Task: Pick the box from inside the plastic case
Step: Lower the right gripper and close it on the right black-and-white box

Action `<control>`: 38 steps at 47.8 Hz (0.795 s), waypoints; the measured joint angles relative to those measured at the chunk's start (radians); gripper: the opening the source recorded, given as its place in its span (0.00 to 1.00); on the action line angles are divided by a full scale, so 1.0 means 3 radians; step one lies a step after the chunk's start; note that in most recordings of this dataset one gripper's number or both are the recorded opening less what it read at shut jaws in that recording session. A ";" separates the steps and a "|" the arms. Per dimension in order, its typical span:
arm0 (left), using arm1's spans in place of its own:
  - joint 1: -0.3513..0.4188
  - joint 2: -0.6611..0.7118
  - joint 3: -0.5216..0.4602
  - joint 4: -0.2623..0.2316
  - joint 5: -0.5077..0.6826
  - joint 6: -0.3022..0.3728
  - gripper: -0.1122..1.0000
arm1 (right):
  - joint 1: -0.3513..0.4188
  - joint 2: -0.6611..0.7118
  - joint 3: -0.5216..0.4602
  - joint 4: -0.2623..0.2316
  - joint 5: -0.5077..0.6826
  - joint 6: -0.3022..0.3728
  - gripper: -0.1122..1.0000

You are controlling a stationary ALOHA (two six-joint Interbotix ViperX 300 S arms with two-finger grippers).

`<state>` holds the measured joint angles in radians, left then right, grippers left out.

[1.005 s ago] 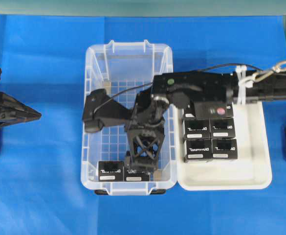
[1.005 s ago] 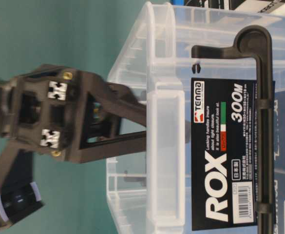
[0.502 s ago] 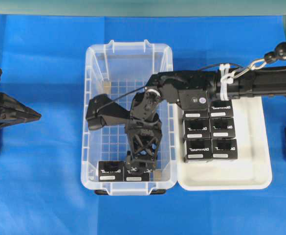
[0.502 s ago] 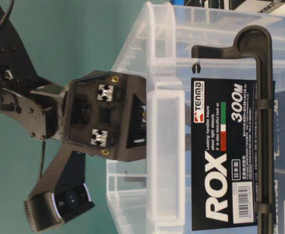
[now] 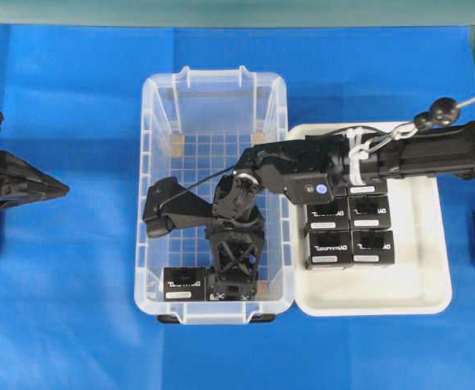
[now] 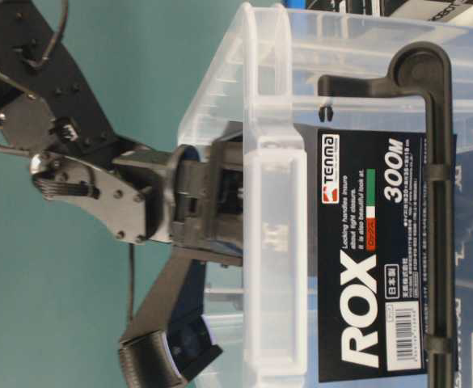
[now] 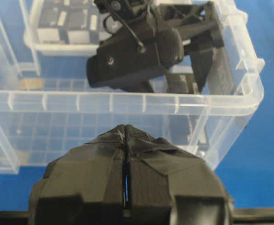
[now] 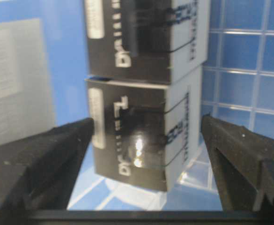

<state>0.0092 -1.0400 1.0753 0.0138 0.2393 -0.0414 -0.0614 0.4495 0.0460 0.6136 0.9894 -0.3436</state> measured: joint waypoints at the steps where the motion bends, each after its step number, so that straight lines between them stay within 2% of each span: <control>1: 0.0005 0.0000 0.0000 0.0000 0.0000 0.0000 0.04 | 0.0000 0.0005 0.0005 -0.0010 -0.0005 0.0000 0.98; 9: 0.0005 0.0000 0.0005 0.0000 0.0000 0.0000 0.04 | -0.0026 -0.0015 0.0036 -0.0148 -0.0026 0.0036 0.98; 30: 0.0000 0.0000 0.0000 0.0000 0.0000 0.0000 0.04 | -0.0281 -0.0051 -0.0010 -0.0322 -0.0010 0.0056 0.98; 38: 0.0005 0.0000 0.0000 0.0000 0.0000 0.0000 0.04 | -0.0251 -0.0051 -0.0046 -0.0337 0.0051 0.0056 0.98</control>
<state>0.0107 -1.0400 1.0753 0.0138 0.2393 -0.0414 -0.1365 0.4341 0.0322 0.5123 1.0048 -0.3267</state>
